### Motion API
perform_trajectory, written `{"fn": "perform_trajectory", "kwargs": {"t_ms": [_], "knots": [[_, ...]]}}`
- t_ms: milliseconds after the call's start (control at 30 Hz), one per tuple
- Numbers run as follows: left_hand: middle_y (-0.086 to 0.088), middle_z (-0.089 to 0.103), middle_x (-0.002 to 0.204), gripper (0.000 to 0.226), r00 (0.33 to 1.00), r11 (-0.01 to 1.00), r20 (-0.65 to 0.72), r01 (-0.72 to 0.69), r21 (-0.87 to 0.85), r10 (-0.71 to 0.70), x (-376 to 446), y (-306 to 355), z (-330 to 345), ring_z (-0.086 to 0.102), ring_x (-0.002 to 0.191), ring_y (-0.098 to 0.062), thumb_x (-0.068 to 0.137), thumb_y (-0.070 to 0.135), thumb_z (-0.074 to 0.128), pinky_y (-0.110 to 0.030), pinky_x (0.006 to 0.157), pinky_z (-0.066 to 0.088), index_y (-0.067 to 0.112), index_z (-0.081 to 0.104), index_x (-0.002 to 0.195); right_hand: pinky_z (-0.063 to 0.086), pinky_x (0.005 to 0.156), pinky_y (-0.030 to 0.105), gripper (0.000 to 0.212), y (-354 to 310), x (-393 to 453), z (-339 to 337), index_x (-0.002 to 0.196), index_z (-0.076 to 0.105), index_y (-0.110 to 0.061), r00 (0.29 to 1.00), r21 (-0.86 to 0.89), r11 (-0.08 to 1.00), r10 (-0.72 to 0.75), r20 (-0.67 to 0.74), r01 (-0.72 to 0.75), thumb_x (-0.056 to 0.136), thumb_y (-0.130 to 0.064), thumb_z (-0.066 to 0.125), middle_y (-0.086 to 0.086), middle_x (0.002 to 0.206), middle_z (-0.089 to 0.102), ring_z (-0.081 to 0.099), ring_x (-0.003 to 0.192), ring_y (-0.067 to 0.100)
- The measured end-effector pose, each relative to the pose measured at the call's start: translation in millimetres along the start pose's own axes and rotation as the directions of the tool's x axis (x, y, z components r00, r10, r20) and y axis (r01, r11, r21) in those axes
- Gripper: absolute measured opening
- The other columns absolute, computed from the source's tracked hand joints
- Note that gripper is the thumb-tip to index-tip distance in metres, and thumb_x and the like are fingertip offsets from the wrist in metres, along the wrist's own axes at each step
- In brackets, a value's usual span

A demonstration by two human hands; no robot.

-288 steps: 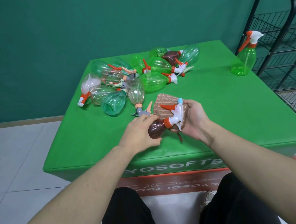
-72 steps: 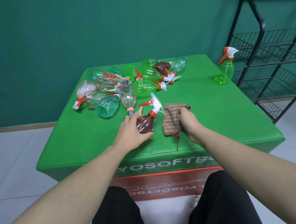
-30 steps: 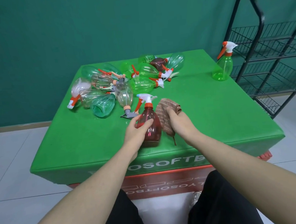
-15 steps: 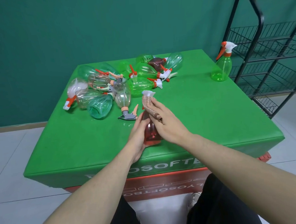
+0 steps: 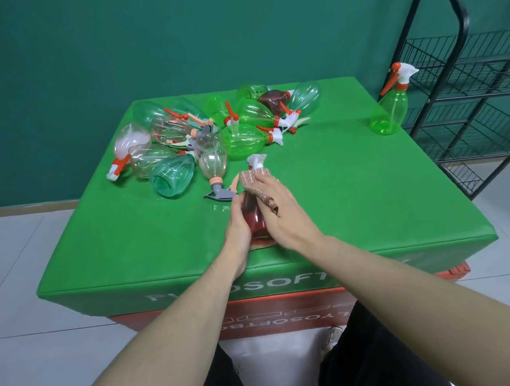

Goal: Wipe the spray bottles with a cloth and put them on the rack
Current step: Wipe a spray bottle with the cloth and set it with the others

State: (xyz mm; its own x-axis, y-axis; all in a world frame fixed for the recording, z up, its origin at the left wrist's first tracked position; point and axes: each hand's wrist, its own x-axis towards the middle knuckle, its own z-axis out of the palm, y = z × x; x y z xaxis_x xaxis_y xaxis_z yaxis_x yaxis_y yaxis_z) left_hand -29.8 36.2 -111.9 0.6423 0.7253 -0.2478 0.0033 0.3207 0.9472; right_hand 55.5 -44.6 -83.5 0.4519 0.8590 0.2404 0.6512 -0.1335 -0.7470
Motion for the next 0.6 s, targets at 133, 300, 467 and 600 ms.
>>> {"fn": "perform_trajectory", "kwargs": {"t_ms": [133,300,467,600], "knots": [[0.003,0.074,0.125,0.059,1.000,1.000,0.014,-0.004,-0.030,0.004,-1.9,1.3,-0.6,0.068,0.119,-0.012,0.110,0.055,0.014,-0.038,0.107,0.051,0.031,0.064,0.133,0.012,0.127,0.046,0.051,11.9,-22.2,2.9,0.153,0.040,-0.026,0.996,-0.107,0.991,-0.080,0.024,0.082,0.102,-0.028,0.042,-0.005,0.166,0.022,0.011,0.155,0.017],[-0.008,0.075,0.123,0.073,0.995,0.982,0.041,0.100,-0.160,-0.095,-0.1,-3.1,-7.4,0.070,0.116,-0.027,0.101,0.073,0.018,-0.047,0.100,0.055,0.027,0.064,0.134,0.013,0.126,0.055,0.059,19.0,-47.5,11.7,0.154,0.037,-0.025,0.973,-0.339,0.913,-0.208,0.098,0.229,0.096,-0.030,0.045,-0.001,0.168,0.016,-0.001,0.156,0.026],[-0.018,0.070,0.129,0.084,0.993,0.984,0.082,0.099,-0.146,-0.088,-5.3,-3.6,-8.0,0.068,0.120,-0.034,0.091,0.082,0.041,-0.049,0.105,0.053,0.017,0.058,0.142,0.019,0.122,0.062,0.065,21.9,-68.9,19.5,0.156,0.037,-0.025,0.965,-0.410,0.873,-0.251,0.083,0.262,0.096,-0.047,0.049,0.001,0.168,0.019,0.004,0.157,0.032],[-0.017,0.064,0.139,0.085,0.986,0.981,0.138,0.117,-0.157,-0.095,0.7,-11.5,-13.7,0.062,0.129,-0.034,0.089,0.080,0.051,-0.055,0.112,0.045,0.019,0.051,0.150,0.009,0.126,0.053,0.075,5.1,-59.2,15.6,0.161,0.025,-0.028,0.980,-0.399,0.895,-0.177,0.090,0.198,0.097,-0.066,0.033,-0.001,0.170,0.009,0.001,0.157,0.027]]}}
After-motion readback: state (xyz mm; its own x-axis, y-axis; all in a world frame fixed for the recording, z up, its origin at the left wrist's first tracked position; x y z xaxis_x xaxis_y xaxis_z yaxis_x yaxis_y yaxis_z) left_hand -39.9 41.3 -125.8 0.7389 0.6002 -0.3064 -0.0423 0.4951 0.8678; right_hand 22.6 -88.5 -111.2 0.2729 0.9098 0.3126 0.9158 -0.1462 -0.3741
